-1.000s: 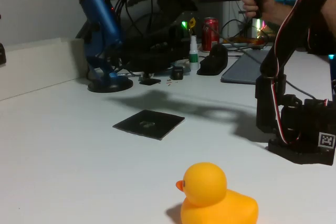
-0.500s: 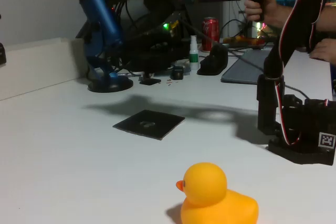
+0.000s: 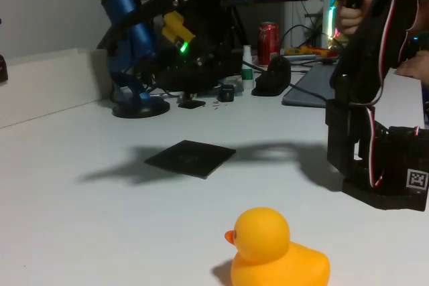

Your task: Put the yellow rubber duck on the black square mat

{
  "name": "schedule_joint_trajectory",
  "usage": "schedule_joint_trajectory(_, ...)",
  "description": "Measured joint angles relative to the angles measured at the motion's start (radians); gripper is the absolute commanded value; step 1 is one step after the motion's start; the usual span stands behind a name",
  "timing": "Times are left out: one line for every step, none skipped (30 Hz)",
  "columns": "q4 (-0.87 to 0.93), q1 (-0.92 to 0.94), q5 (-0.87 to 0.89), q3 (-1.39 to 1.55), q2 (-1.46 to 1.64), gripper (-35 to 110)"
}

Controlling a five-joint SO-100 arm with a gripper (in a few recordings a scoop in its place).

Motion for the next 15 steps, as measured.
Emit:
schedule_joint_trajectory(0.018,-0.035,0.0,0.0,0.0,34)
schedule_joint_trajectory(0.034,-0.071,0.0,0.0,0.0,34)
schedule_joint_trajectory(0.051,-0.1,0.0,0.0,0.0,34)
schedule_joint_trajectory(0.067,-0.124,0.0,0.0,0.0,34)
schedule_joint_trajectory(0.084,-0.147,0.0,0.0,0.0,34)
schedule_joint_trajectory(0.1,-0.164,0.0,0.0,0.0,34)
schedule_joint_trajectory(0.118,-0.181,0.0,0.0,0.0,34)
schedule_joint_trajectory(0.127,-0.192,0.0,0.0,0.0,34)
schedule_joint_trajectory(0.137,-0.198,0.0,0.0,0.0,34)
schedule_joint_trajectory(0.155,-0.202,0.0,-0.002,0.0,34)
schedule_joint_trajectory(0.17,-0.21,0.0,-0.002,0.0,34)
schedule_joint_trajectory(0.189,-0.215,0.0,-0.002,0.0,34)
schedule_joint_trajectory(0.216,-0.227,0.0,-0.002,0.0,34)
schedule_joint_trajectory(0.238,-0.235,0.0,-0.002,0.0,34)
schedule_joint_trajectory(0.265,-0.247,0.0,-0.002,0.0,34)
